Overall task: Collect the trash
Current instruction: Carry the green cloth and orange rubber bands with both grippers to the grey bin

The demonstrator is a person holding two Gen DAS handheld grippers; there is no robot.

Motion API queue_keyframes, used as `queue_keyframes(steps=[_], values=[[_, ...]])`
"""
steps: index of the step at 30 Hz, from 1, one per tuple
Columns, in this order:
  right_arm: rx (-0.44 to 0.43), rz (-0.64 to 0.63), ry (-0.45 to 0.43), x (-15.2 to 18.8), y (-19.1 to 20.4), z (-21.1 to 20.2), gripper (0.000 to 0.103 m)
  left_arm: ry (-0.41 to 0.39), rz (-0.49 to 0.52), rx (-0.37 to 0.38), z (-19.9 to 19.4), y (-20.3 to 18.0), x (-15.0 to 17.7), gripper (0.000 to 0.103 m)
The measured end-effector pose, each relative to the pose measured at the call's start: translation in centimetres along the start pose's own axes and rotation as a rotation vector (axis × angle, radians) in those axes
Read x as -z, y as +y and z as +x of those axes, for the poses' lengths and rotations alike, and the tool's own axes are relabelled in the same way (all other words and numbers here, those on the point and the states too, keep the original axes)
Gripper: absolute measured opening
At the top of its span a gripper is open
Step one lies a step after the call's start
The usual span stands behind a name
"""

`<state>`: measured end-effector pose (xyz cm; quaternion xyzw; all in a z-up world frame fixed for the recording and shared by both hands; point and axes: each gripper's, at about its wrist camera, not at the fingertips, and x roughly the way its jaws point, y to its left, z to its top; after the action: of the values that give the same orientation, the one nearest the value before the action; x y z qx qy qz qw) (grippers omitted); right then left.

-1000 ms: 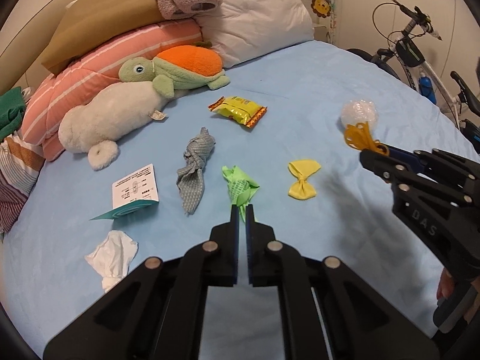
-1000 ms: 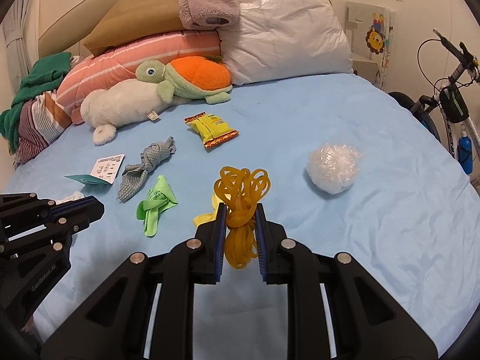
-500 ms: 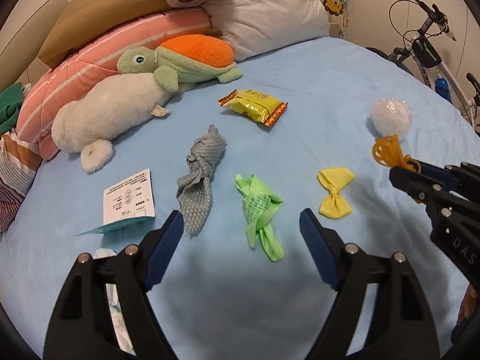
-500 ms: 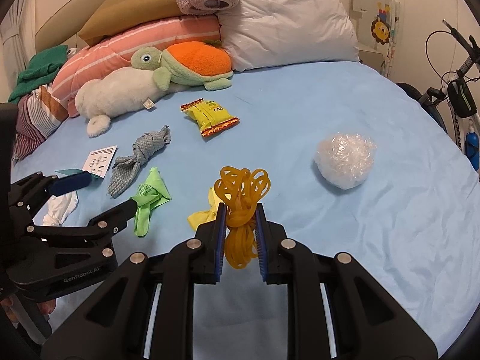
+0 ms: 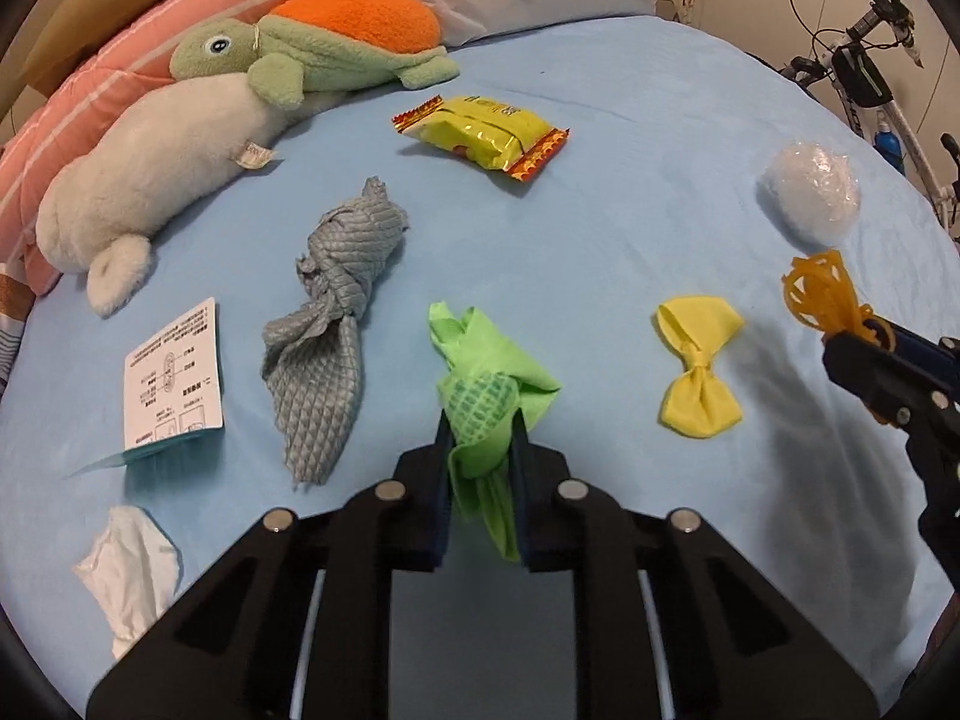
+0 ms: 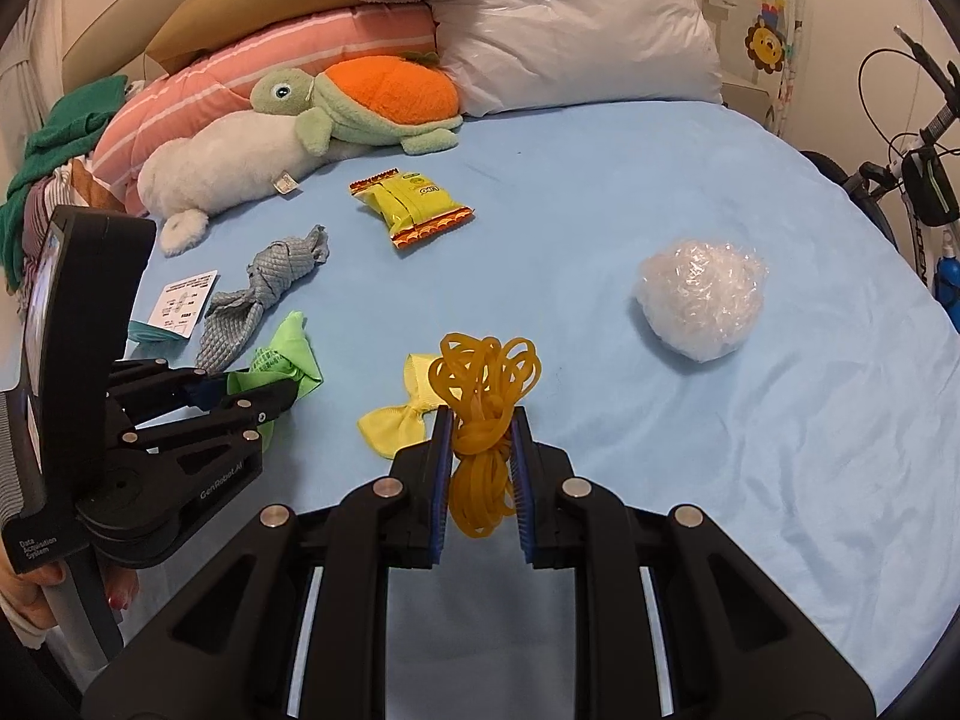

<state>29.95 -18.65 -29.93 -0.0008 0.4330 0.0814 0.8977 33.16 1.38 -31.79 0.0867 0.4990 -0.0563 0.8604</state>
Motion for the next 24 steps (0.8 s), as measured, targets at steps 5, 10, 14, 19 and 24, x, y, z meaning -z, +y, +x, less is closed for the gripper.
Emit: queue_keyframes(steps=[5,10,14,19,24], values=[[0.000,0.000,-0.006,0.0,0.0,-0.2,0.017,-0.035,0.011,0.006,-1.9,-0.8,-0.2,0.015],[0.005,-0.008,-0.017,0.1,0.4,-1.0,0.017,-0.067,-0.015,0.026,-5.0,-1.2,0.2,0.015],[0.009,-0.015,-0.034,0.2,0.7,-2.5,0.017,-0.094,0.004,0.022,-8.0,-1.9,1.1,0.015],[0.018,-0.032,-0.051,0.9,1.3,-6.0,0.017,-0.117,-0.015,0.045,-11.8,-2.4,2.9,0.015],[0.015,-0.067,-0.069,2.1,1.9,-11.2,0.017,-0.132,0.039,0.043,-15.7,-4.1,5.0,0.015]])
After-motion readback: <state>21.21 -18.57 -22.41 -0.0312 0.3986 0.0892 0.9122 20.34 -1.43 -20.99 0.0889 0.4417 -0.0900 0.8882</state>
